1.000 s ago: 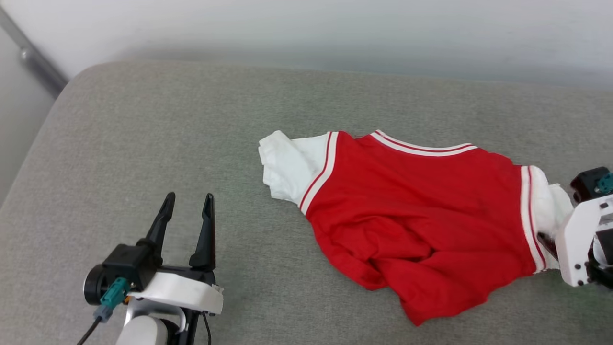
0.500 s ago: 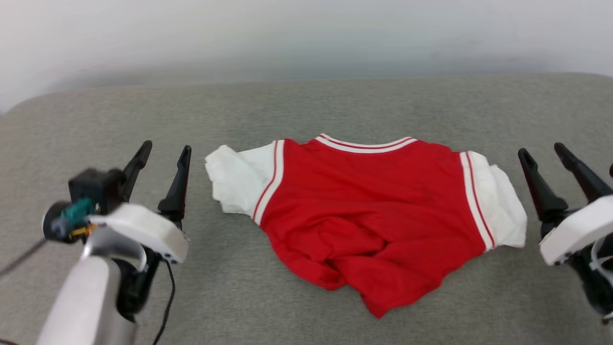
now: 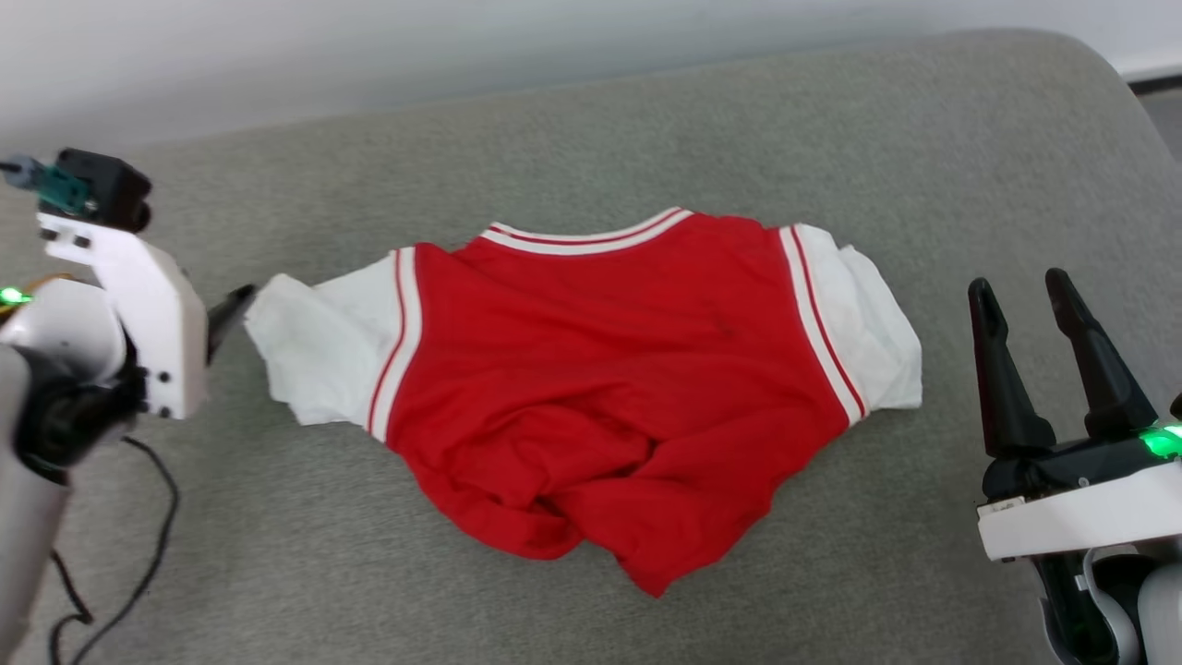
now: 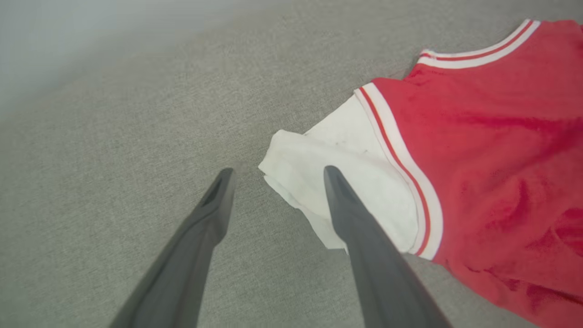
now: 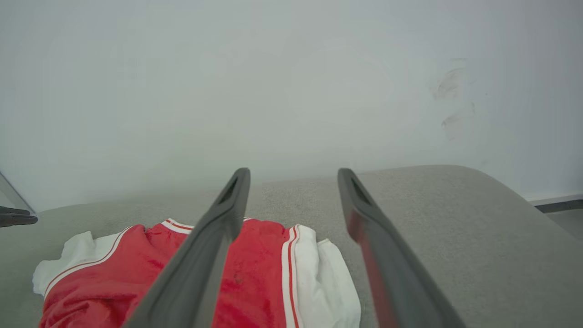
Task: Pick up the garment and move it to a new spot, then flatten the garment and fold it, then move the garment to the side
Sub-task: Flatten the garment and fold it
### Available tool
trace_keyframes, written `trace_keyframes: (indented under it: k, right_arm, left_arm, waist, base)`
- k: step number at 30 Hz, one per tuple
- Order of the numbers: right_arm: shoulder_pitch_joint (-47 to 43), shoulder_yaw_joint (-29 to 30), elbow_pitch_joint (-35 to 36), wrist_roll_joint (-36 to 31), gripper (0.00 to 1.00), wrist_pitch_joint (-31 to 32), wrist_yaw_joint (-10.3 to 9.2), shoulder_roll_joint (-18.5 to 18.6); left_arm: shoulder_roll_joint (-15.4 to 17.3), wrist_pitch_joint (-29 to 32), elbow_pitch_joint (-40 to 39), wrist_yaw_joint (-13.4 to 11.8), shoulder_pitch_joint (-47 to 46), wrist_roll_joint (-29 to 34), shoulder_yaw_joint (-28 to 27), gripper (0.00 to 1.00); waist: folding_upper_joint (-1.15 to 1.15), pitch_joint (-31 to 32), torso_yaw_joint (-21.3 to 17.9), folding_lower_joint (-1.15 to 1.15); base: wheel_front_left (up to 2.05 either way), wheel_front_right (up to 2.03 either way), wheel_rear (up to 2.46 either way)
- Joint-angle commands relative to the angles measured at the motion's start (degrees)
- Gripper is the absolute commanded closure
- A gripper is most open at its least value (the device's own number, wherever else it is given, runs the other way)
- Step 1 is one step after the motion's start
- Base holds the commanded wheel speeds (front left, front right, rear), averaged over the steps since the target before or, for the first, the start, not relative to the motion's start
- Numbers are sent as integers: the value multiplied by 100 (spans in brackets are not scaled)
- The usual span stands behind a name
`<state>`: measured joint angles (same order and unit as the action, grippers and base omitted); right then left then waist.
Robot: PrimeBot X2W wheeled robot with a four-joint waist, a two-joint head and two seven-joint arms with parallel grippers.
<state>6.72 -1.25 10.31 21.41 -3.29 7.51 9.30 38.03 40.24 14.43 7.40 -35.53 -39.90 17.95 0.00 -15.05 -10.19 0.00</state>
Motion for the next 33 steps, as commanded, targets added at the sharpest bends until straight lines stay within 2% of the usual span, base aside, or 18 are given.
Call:
trace_keyframes:
  k: [1, 9, 16, 21, 22, 23, 27, 33]
  right_arm:
    - [-19, -31, -11, -33, 0, -49, -4, -23]
    - [136, -268, -181, -183, 0, -149, -4, -168]
    - [180, -447, -358, -210, 0, -305, -4, -293]
    - [187, -432, -435, -256, 0, -365, -3, -310]
    - [196, -422, -441, -260, 0, -372, -4, -313]
    - [203, -404, -445, -267, 0, -373, -4, -313]
    - [202, -392, -446, -327, 0, -298, -4, -232]
    - [207, -430, -463, -268, 0, 323, -4, 113]
  left_arm:
    - [101, 196, 53, 7, -142, -94, 15, 0]
    - [526, 1103, 315, -75, -543, -300, 84, 0]
    - [721, 1293, 429, -273, -299, -203, 122, 0]
    - [791, 1541, 584, -281, -2, -181, 286, 0]
    - [806, 1574, 583, -274, 41, -157, 326, 58]
    - [804, 1604, 577, -266, 79, -173, 349, 100]
    - [683, 1330, 512, -354, 28, -206, 251, 100]
    - [834, 703, 50, -333, 134, 23, 198, 100]
  waist:
    - [0, -215, -207, 0]
    - [0, -640, -559, 0]
    - [0, -849, -811, 0]
    - [0, -897, -883, 0]
    - [0, -904, -885, 0]
    - [0, -905, -881, 0]
    - [0, -855, -799, 0]
    - [0, -572, -543, 0]
  base:
    - [0, 0, 0]
    - [0, 0, 0]
    - [0, 0, 0]
    - [0, 0, 0]
    - [0, 0, 0]
    - [0, 0, 0]
    - [0, 0, 0]
    - [0, 0, 0]
